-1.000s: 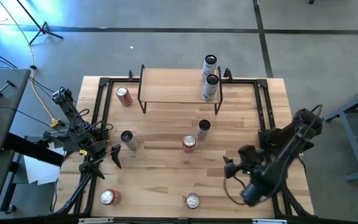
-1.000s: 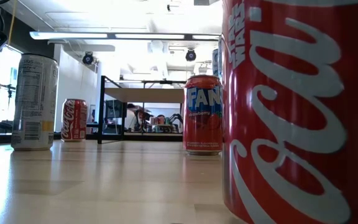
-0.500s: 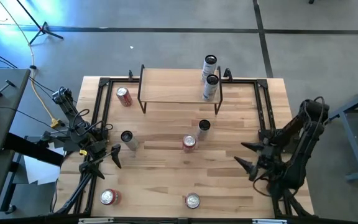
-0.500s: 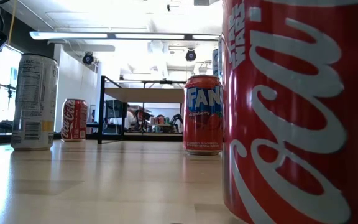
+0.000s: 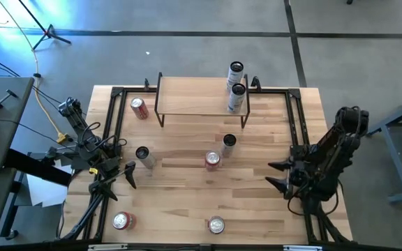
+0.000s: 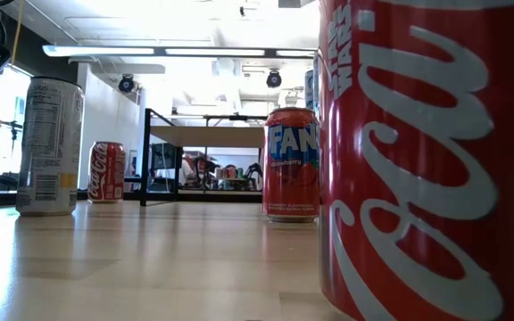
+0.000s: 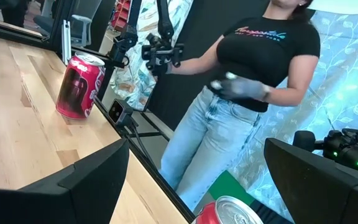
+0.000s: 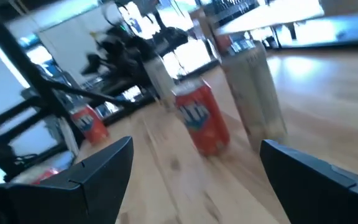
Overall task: Place canned beverage on shelf
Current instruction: Put the left white yellow soda can on the shelf
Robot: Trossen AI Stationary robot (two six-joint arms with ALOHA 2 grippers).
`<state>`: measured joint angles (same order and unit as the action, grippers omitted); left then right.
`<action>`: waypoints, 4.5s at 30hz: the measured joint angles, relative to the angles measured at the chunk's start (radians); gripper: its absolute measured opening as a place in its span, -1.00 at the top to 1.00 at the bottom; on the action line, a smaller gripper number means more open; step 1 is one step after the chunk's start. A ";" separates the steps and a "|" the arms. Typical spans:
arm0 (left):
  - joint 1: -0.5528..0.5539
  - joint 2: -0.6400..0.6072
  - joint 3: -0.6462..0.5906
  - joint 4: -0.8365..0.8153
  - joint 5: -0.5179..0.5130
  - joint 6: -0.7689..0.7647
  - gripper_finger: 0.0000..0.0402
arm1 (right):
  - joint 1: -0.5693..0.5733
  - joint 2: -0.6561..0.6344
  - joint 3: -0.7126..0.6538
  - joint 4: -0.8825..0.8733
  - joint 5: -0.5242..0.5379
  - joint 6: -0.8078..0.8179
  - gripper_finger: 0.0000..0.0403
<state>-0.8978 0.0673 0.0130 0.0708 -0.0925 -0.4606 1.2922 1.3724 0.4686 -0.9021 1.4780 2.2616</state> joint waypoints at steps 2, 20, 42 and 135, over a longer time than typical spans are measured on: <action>0.000 0.000 0.000 0.000 0.000 0.000 -0.79 | 0.000 0.000 -0.020 0.037 -0.064 0.000 -0.68; 0.000 0.000 0.000 0.000 0.000 0.000 -0.79 | -0.003 0.000 -0.027 0.246 -0.779 0.009 -0.68; 0.017 0.000 0.000 0.250 -0.542 0.145 -0.79 | -0.002 0.001 -0.027 0.257 -0.833 -0.352 -0.68; 0.354 1.824 1.175 0.304 -1.173 -0.086 -0.79 | -0.002 0.001 -0.027 0.256 -0.839 -0.351 -0.68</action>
<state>-0.5434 1.8908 1.1877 0.3752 -1.2657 -0.5471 1.2900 1.3731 0.4416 -0.6456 0.6392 1.9102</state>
